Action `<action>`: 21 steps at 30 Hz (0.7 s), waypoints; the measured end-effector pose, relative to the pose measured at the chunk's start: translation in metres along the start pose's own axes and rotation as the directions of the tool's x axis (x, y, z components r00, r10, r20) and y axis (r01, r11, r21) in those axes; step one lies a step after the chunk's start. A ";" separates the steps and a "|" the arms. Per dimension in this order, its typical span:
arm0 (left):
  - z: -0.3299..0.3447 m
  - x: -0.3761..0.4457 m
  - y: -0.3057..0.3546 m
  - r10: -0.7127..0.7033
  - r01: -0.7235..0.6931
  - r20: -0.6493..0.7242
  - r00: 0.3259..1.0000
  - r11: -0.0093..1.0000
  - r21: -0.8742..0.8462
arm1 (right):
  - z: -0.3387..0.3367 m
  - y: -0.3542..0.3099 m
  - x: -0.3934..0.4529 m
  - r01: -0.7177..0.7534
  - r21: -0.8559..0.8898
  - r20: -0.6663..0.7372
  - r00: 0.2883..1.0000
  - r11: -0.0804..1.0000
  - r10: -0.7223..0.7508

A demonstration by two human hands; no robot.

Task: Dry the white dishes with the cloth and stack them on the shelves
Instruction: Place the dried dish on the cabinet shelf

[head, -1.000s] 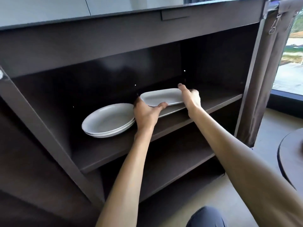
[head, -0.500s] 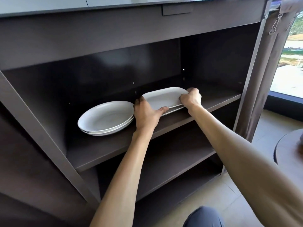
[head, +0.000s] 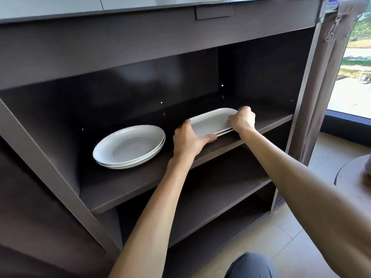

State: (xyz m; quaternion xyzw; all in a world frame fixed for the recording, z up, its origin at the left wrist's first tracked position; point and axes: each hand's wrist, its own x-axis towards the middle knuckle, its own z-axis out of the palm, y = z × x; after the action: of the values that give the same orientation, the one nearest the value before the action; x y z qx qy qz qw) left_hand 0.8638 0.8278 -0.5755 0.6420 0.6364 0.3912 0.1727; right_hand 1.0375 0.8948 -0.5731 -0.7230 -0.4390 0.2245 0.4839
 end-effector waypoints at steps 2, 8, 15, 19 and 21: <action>0.004 -0.001 0.003 0.012 -0.012 0.011 1.000 1.000 0.008 | -0.005 0.003 0.000 0.019 -0.041 -0.003 1.000 0.999 -0.019; 0.003 -0.003 0.002 -0.008 0.007 0.004 1.000 0.997 0.082 | -0.001 0.005 -0.009 0.126 -0.159 0.038 0.992 0.979 -0.122; 0.001 -0.008 0.004 0.014 -0.012 -0.015 1.000 0.985 0.173 | -0.004 0.008 -0.017 0.208 -0.059 -0.029 0.977 0.976 -0.210; 0.030 -0.018 0.033 0.290 -0.286 -0.226 0.930 0.957 0.050 | -0.035 0.018 -0.023 0.297 0.068 -0.178 0.943 0.952 -0.281; 0.057 -0.031 0.058 0.371 -0.407 -0.248 0.895 0.907 -0.109 | -0.062 0.034 -0.025 0.317 0.063 -0.282 0.915 0.946 -0.287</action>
State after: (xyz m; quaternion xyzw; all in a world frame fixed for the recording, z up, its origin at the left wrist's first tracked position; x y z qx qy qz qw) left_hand 0.9485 0.8069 -0.5788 0.6931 0.4769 0.5361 0.0689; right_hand 1.0853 0.8378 -0.5791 -0.6432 -0.4628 0.0698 0.6060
